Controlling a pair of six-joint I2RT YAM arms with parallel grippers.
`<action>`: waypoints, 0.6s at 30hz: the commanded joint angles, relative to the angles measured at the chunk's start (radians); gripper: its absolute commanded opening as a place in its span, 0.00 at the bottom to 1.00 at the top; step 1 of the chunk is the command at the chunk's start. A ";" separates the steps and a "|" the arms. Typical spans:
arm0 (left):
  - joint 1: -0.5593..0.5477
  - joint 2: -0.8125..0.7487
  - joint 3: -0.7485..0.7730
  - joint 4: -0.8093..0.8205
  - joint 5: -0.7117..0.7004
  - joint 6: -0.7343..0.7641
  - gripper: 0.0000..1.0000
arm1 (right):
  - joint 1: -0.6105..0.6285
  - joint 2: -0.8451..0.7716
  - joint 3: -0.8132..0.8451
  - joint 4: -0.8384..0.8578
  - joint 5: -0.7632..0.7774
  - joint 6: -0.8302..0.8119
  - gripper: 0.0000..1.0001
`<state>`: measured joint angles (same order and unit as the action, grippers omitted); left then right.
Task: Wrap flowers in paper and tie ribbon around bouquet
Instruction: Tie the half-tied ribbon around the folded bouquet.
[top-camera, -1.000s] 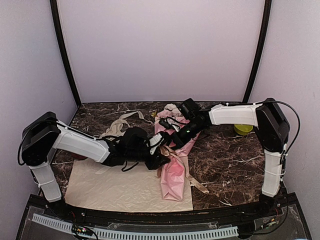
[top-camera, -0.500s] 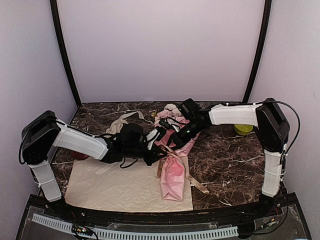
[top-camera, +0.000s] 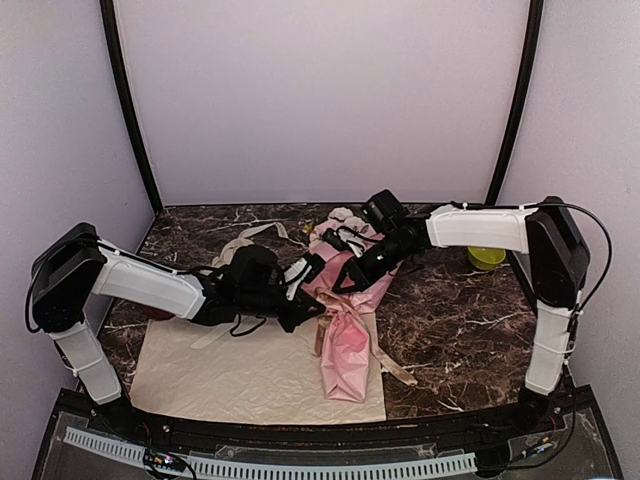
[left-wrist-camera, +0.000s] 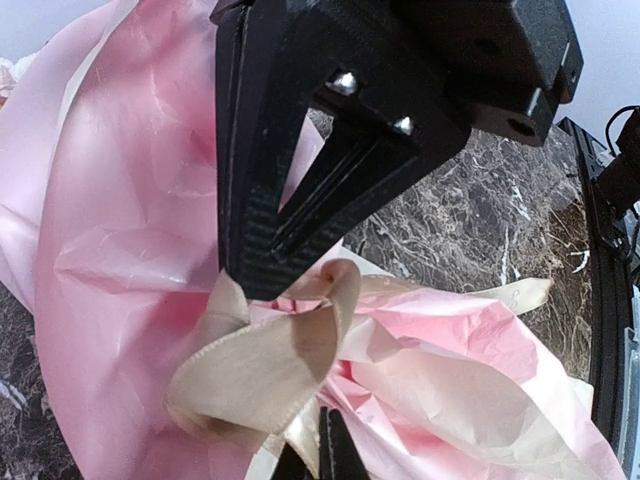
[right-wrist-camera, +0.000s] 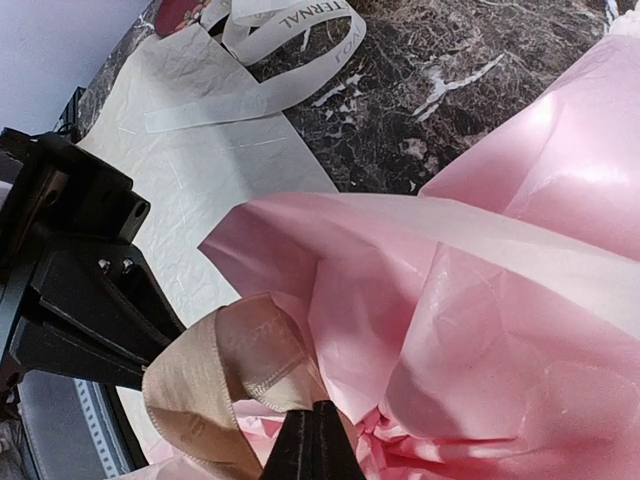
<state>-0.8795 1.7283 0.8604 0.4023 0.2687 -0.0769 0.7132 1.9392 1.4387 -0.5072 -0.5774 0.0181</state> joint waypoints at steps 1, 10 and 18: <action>0.012 -0.052 -0.015 -0.061 -0.003 0.036 0.00 | -0.001 -0.058 -0.022 0.034 0.028 0.018 0.00; 0.040 -0.057 -0.036 -0.155 0.036 0.058 0.00 | -0.009 -0.136 -0.085 0.075 0.105 0.064 0.00; 0.042 -0.038 -0.048 -0.167 0.028 0.067 0.00 | -0.015 -0.199 -0.142 0.121 0.154 0.121 0.00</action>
<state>-0.8402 1.7142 0.8265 0.2634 0.2928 -0.0265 0.7055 1.7985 1.3342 -0.4404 -0.4744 0.0967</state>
